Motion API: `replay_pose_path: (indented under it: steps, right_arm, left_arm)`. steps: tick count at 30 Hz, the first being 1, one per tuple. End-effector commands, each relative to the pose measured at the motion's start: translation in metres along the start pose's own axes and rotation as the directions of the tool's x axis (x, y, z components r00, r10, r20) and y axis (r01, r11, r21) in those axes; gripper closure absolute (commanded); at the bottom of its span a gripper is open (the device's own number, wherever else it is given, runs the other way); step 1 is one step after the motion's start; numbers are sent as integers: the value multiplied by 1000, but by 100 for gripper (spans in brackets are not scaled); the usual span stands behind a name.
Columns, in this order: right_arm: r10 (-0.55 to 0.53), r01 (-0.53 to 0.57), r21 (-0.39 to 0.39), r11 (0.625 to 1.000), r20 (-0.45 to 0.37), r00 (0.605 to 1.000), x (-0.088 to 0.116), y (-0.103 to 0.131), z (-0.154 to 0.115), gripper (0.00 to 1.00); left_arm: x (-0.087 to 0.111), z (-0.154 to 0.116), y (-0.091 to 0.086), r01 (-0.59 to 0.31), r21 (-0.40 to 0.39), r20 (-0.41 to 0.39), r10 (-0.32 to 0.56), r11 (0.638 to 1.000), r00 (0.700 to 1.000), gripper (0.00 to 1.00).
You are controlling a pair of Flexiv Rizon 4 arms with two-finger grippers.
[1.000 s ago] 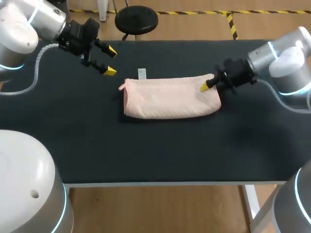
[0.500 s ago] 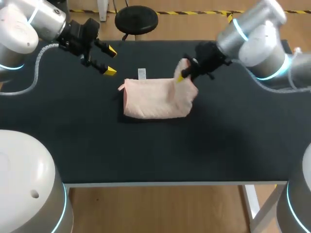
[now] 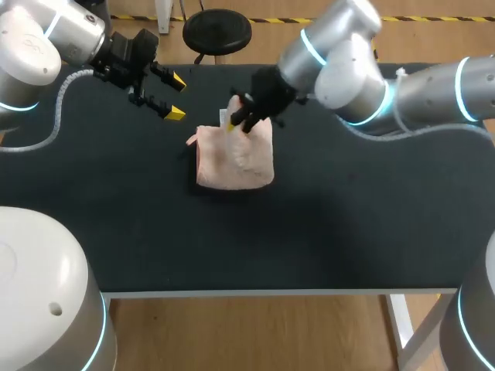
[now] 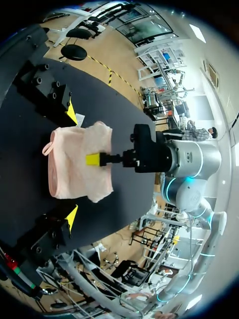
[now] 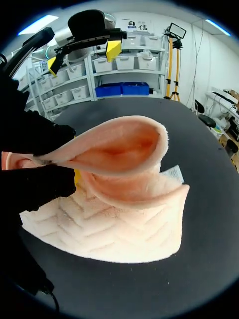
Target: Fold the towel
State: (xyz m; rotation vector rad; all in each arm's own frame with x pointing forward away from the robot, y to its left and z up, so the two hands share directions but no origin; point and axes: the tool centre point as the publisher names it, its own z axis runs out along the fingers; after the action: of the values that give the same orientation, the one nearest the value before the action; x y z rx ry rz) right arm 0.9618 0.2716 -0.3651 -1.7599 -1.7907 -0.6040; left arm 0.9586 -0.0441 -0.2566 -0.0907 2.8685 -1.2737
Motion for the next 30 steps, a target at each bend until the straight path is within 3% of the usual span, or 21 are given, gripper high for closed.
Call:
replay_pose_path:
  steps: [1, 2, 3, 4, 10, 19, 24, 27, 30]
  right_arm:
    - [-4, 4, 1, 1000, 7, 1000, 7, -3, 19, 100]
    - [-1, 1, -1, 1000, 15, 1000, 8, -4, 20, 77]
    - [-3, 3, -4, 1000, 14, 1000, 9, -5, 21, 12]
    - [2, -2, -6, 1000, 8, 1000, 11, -6, 22, 0]
    - [-5, 3, -50, 999, -44, 999, 32, -12, 14, 0]
    - [-43, 29, -118, 993, -121, 992, 58, -29, -26, 0]
    - [-49, 27, -165, 986, -133, 990, 48, -26, -49, 0]
    - [-59, 23, -196, 980, -181, 982, 36, -22, -65, 0]
    - [-88, 45, -241, 969, -169, 982, 23, -15, -78, 0]
  left_arm:
    - [0, 1, 1, -1, 3, 2, 1, 1000, 1000, 0]
    - [0, 1, 1, -1, 3, 2, 1, 1000, 1000, 0]
    - [0, 1, 1, -1, 3, 2, 1, 1000, 1000, 0]
    - [0, 1, 1, -1, 3, 2, 1, 1000, 1000, 0]
    - [0, 1, 1, -1, 3, 2, 1, 1000, 1000, 0]
    - [0, 1, 1, -1, 3, 2, 1, 1000, 1000, 0]
    - [0, 1, 1, -1, 3, 2, 1, 1000, 1000, 0]
    - [0, 1, 1, -1, 3, 2, 1, 1000, 1000, 0]
    - [0, 1, 1, -1, 3, 2, 1, 1000, 1000, 0]
